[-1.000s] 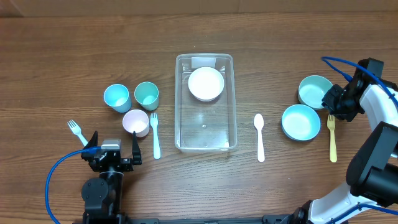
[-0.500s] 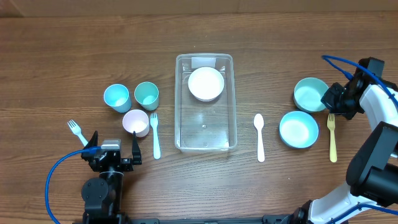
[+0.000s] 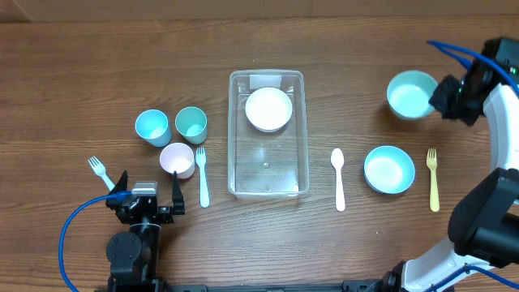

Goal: Pack container
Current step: 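Carry the light-blue bowl onto the white bowl in the container, release, then move the right gripper to the front light-blue bowl and grasp it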

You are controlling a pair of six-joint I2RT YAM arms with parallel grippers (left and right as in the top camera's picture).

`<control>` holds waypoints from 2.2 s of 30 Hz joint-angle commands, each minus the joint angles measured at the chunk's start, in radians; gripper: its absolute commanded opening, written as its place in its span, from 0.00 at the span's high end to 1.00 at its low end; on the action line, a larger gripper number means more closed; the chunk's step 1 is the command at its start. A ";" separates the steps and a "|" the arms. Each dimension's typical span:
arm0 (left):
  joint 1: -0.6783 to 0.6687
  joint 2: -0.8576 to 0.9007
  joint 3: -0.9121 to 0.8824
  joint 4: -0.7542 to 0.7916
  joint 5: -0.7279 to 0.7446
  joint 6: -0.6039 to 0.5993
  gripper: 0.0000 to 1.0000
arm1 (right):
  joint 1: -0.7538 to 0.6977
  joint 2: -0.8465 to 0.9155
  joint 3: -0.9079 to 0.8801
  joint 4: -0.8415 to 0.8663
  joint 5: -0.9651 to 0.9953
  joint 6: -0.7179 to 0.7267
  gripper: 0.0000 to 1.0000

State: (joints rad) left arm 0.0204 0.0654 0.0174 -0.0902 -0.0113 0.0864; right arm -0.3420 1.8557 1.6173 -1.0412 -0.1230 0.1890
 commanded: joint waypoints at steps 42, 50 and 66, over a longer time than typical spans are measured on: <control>0.005 -0.008 -0.006 0.000 0.012 0.023 0.00 | 0.766 0.200 0.169 0.087 0.089 -0.003 0.80; 0.005 -0.008 -0.006 0.000 0.012 0.023 0.00 | 0.764 0.176 0.200 0.063 0.124 -0.006 0.64; 0.005 -0.008 -0.006 0.000 0.012 0.023 0.00 | 0.362 -0.116 0.207 -0.394 0.147 0.076 0.60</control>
State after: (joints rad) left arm 0.0204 0.0654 0.0174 -0.0906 -0.0113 0.0864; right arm 0.0708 1.7256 1.8610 -1.4300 0.0513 0.2569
